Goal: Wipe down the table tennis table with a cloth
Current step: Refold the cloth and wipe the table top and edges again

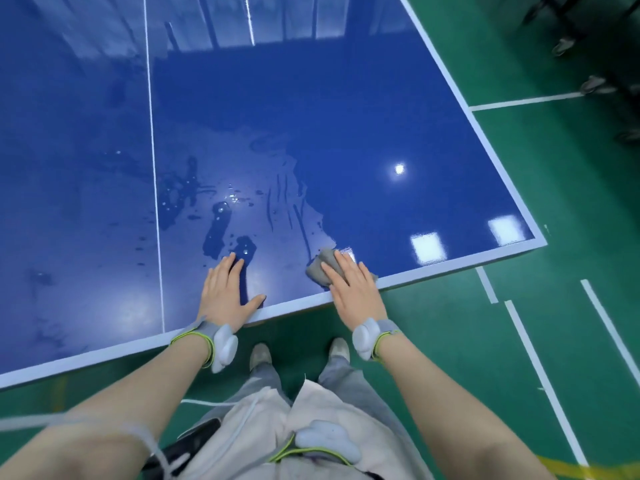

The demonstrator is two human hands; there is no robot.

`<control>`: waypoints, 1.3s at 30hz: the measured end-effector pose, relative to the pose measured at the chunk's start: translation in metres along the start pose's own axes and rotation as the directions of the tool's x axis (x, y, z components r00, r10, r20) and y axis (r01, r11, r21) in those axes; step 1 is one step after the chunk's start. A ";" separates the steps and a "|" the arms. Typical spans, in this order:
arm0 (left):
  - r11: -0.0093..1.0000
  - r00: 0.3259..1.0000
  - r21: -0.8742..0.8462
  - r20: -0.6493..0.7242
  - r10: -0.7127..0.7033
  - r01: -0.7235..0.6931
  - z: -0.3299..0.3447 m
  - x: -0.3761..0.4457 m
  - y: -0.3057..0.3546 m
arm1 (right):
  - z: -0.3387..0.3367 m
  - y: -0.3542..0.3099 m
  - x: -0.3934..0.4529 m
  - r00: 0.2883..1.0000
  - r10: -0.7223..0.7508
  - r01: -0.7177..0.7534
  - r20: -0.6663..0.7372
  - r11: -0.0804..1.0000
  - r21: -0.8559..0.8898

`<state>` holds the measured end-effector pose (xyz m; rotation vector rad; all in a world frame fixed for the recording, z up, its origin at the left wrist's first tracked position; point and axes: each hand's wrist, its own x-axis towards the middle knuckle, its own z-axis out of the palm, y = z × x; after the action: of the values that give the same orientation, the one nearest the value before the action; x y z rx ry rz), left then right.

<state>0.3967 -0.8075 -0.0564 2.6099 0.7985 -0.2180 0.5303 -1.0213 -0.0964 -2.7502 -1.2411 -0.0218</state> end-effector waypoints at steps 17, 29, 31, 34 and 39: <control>0.993 0.990 -0.037 0.080 0.115 -0.113 -0.020 0.018 -0.061 | 0.000 -0.080 0.014 0.988 -0.032 0.023 0.149 0.998 0.060; 0.972 0.961 -0.041 0.143 0.236 -0.233 -0.030 0.016 -0.079 | -0.009 -0.140 0.037 0.884 0.335 -0.396 0.325 0.907 0.142; 0.966 0.954 -0.030 0.155 0.258 -0.256 -0.033 0.016 -0.082 | -0.011 -0.145 0.034 0.922 0.218 -0.276 0.320 0.949 0.150; 0.955 0.941 -0.035 0.163 0.296 -0.295 -0.037 0.018 -0.085 | -0.016 -0.125 0.038 0.933 0.084 -0.141 0.350 0.980 0.141; 0.948 0.931 -0.055 0.178 0.318 -0.313 -0.038 0.016 -0.090 | -0.022 -0.087 0.050 0.842 0.412 -0.438 0.348 0.899 -0.006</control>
<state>0.3602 -0.7157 -0.0554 2.5989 0.3091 -0.3466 0.4995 -0.9293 -0.0625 -2.9780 -0.6288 0.5556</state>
